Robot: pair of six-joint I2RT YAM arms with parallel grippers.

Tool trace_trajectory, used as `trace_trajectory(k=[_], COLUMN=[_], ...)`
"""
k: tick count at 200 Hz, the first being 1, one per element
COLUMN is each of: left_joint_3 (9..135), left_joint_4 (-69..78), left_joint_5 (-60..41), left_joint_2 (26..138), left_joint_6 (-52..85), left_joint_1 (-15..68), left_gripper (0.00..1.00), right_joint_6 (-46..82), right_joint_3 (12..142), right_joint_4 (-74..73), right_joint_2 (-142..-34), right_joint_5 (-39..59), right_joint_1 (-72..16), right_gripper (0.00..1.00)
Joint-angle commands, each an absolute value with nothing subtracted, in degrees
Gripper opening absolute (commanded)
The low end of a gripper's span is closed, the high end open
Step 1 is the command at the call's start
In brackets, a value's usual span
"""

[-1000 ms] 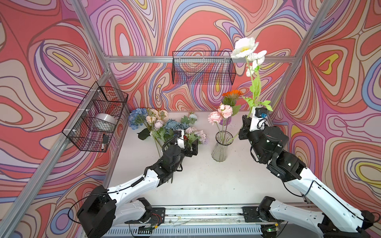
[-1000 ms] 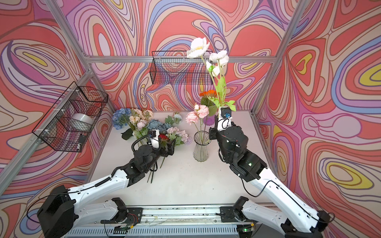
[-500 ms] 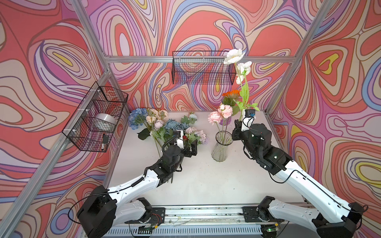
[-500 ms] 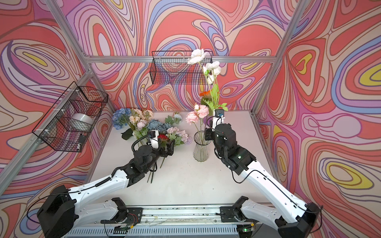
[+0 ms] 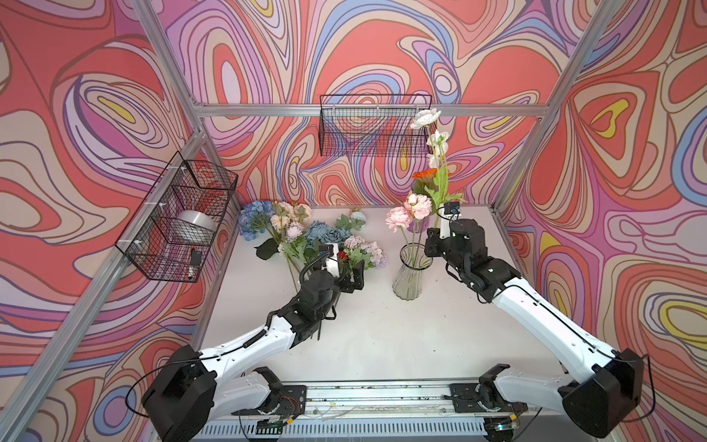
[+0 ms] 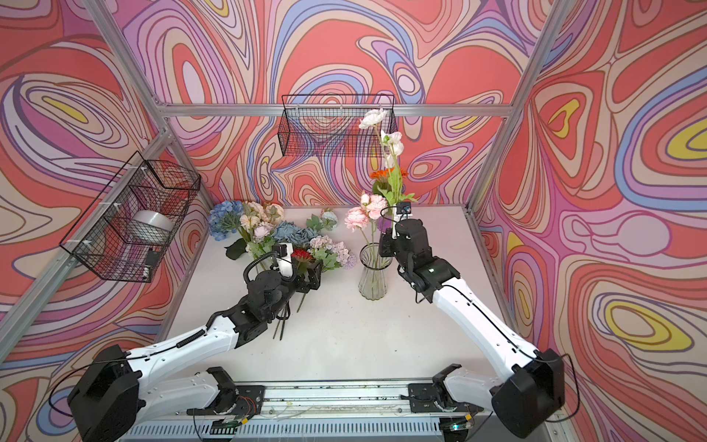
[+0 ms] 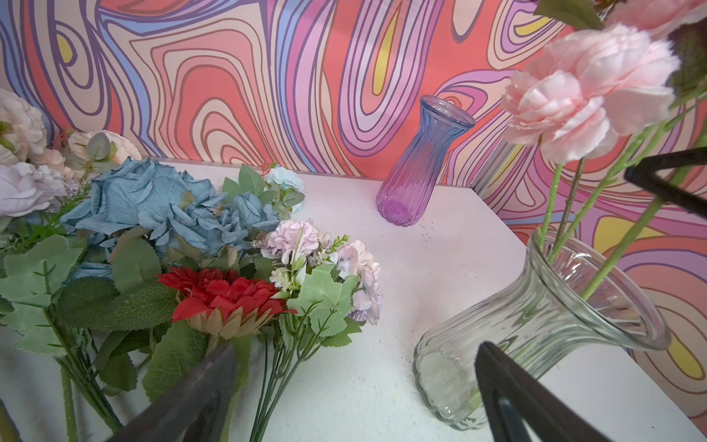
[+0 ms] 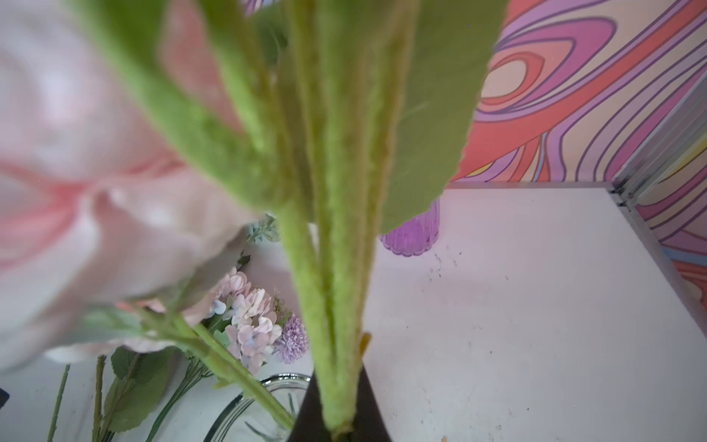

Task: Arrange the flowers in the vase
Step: 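Lower the white flower stem into the clear vase with the right gripper, then open the right gripper and draw back while the left reaches into the flower pile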

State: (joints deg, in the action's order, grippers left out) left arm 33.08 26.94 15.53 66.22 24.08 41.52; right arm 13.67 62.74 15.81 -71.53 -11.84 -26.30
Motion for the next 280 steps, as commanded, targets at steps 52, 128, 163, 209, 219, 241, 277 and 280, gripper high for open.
trace_trajectory(k=[52, 128, 163, 209, 219, 241, 277, 280], left_joint_3=[32.2, 33.1, 32.4, 30.1, 30.1, 27.8, 27.2, 27.1], left_joint_4=[26.5, 26.8, 27.3, 29.0, 29.2, 29.0, 27.8, 27.7], left_joint_5=[16.3, 15.4, 14.0, 9.8, 9.5, 9.3, 8.9, 8.9], left_joint_2=[65.0, 65.8, 65.7, 65.4, 65.2, 64.5, 62.9, 62.7], left_joint_6=[24.5, 24.8, 27.5, 34.3, 35.2, 35.7, 37.2, 37.3], left_joint_1=[40.7, 40.4, 38.8, 33.5, 32.6, 31.3, 28.8, 28.4], left_gripper=[1.0, 1.0, 1.0, 1.0, 1.0, 1.0, 1.0, 1.0], right_joint_6=[16.7, 17.0, 17.1, 17.1, 17.0, 16.6, 15.7, 15.7], right_joint_3=[59.8, 59.2, 59.1, 58.2, 58.2, 58.5, 59.8, 59.9], right_joint_4=[13.5, 15.5, 16.8, 18.6, 19.3, 21.5, 26.6, 27.1], right_joint_2=[-74.1, -71.3, -69.5, -65.4, -64.2, -61.8, -58.6, -58.3], right_joint_5=[-4.9, -5.4, -6.0, -5.7, -5.3, -4.7, -2.7, -2.2], right_joint_1=[-25.8, -25.7, -25.7, -25.7, -25.7, -25.7, -25.7, -25.7], right_gripper=[0.13, 0.47, 0.7, 0.94, 0.96, 0.97, 0.9, 0.9])
